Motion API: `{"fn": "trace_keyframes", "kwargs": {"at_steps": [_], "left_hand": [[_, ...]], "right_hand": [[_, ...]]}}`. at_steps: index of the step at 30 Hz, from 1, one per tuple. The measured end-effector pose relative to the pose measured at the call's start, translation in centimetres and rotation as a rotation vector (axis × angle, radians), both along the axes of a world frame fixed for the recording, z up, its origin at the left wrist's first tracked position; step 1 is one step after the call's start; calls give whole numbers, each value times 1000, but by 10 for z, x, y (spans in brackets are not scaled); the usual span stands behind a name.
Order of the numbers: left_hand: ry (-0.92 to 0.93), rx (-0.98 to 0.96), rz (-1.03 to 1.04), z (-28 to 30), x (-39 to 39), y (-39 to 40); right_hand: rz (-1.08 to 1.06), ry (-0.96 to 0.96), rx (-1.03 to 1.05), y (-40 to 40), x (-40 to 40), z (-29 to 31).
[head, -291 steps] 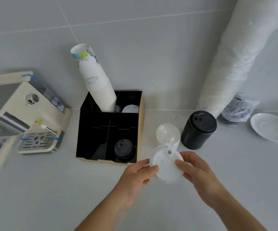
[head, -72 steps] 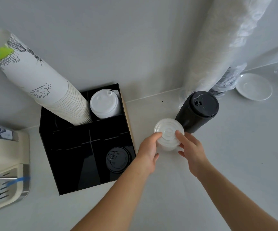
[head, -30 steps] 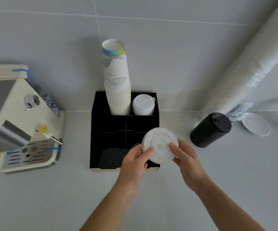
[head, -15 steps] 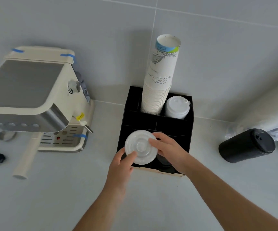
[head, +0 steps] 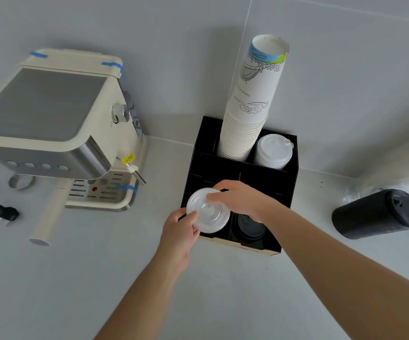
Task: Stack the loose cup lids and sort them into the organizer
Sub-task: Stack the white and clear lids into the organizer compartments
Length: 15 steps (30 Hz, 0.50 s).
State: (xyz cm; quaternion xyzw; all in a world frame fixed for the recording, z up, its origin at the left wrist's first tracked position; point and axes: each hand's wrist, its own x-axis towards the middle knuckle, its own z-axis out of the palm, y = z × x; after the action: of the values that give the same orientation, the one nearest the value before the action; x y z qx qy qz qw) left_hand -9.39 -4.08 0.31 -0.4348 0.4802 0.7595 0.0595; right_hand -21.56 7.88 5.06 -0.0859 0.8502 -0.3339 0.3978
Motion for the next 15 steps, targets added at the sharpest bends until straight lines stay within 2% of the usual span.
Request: {"fn": "trace_keyframes", "kwargs": {"at_steps": [9,15], "left_hand": [[-49,1,-48,-8,-9,1],[-82,-95,-145,-16,-14,1]], "right_hand": [[111,137,147,-5,-6,-7],[191,219,181,-3,-7,3]]}}
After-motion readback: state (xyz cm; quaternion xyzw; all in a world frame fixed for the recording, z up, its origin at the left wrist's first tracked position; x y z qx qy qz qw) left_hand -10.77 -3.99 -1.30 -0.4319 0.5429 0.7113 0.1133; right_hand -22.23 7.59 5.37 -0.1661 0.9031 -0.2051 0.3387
